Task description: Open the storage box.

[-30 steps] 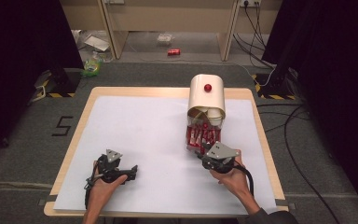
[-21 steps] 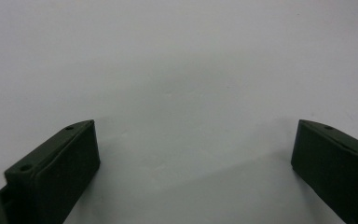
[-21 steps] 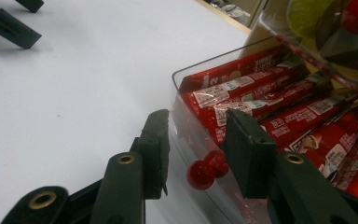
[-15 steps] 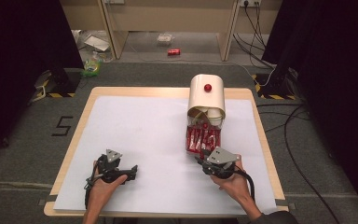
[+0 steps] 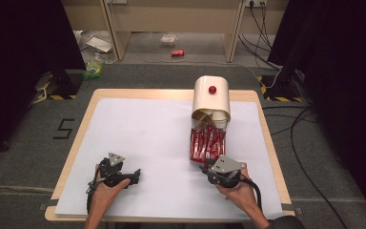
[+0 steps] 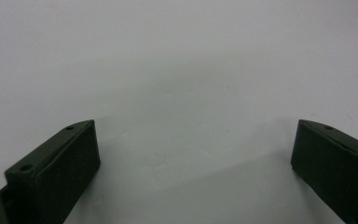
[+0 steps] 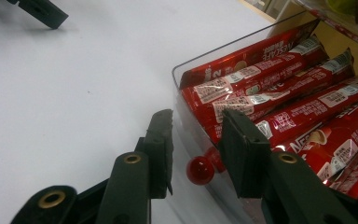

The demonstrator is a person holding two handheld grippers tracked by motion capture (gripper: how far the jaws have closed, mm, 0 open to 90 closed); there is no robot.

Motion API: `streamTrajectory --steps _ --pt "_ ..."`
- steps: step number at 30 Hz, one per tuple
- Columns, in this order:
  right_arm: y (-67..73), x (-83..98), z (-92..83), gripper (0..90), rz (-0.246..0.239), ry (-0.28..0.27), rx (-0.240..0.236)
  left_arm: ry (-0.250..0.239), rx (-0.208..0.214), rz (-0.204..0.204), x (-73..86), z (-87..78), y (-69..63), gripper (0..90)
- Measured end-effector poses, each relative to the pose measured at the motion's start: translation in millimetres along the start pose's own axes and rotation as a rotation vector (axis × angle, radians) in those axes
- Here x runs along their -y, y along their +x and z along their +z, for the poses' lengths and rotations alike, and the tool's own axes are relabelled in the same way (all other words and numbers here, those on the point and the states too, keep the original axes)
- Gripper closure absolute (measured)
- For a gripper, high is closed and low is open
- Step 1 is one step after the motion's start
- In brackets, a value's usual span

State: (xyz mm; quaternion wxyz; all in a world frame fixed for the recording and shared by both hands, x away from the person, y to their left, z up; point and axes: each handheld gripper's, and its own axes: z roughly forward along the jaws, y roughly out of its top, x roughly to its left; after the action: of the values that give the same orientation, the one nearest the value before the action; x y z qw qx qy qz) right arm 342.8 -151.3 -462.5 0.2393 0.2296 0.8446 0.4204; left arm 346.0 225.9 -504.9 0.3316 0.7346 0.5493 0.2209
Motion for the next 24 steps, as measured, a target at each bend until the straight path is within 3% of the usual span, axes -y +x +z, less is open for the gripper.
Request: streamTrajectory --steps 24 --pt "13.2 3.8 -13.1 63.9 -0.004 -0.005 -0.022 -0.001 0.0 -0.001 0.1 0.0 0.0 0.4"
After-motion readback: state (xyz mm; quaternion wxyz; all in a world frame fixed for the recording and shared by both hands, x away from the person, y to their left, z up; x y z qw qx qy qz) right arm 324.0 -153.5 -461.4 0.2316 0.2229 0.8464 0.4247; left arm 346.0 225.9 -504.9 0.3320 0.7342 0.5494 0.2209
